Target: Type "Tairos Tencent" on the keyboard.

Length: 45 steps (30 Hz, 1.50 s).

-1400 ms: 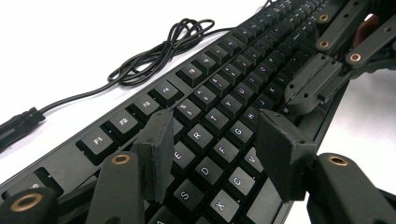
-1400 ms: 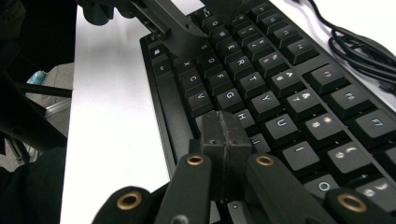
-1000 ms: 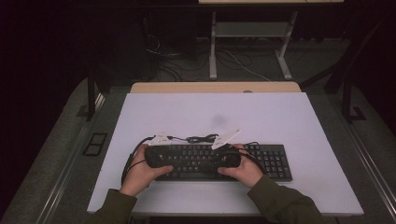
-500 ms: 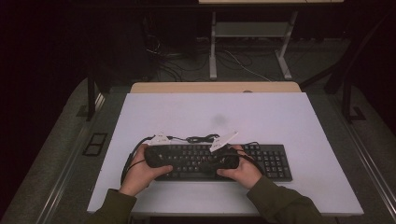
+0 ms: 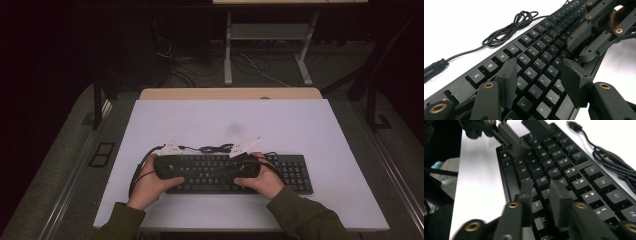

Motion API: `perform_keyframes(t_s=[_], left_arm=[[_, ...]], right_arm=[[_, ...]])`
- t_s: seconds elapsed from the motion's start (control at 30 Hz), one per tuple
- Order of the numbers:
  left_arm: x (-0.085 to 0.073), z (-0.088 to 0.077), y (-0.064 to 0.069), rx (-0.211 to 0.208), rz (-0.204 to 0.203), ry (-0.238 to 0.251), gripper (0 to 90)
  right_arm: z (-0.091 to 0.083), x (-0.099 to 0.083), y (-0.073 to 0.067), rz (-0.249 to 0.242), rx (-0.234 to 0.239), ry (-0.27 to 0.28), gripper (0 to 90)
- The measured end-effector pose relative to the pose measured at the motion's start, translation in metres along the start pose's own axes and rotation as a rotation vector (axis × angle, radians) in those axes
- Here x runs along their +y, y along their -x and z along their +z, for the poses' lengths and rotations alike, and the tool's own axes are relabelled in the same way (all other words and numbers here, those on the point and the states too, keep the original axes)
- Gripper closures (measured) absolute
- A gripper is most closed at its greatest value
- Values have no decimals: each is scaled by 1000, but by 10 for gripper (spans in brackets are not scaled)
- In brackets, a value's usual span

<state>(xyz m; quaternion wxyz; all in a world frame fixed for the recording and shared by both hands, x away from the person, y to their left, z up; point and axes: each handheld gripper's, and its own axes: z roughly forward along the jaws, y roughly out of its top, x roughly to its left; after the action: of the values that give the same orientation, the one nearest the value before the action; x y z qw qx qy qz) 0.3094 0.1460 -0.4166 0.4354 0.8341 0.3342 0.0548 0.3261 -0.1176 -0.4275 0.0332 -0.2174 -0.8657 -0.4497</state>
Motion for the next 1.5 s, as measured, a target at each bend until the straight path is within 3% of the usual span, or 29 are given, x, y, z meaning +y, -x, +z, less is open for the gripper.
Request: perform_keyframes(t_s=[0.37, 0.57, 0.73, 1.07, 1.2, 1.5], left_arm=[[1, -1, 2, -5, 6, -1, 465], [1, -1, 5, -20, 9, -3, 474], [1, -1, 8, -33, 3, 6, 482], [-1, -1, 13, -46, 15, 6, 490], [-4, -2, 15, -53, 10, -3, 523], [-11, -2, 17, -65, 4, -29, 778]], right_arm=[[-16, 3, 2, -3, -38, 59, 595], [-23, 2, 7, 33, -61, 80, 604], [-25, 0, 12, 41, -55, 72, 655], [-26, -1, 16, 33, -72, 58, 636], [-27, -1, 17, 38, -79, 57, 618], [-28, -1, 17, 38, -91, 65, 580]])
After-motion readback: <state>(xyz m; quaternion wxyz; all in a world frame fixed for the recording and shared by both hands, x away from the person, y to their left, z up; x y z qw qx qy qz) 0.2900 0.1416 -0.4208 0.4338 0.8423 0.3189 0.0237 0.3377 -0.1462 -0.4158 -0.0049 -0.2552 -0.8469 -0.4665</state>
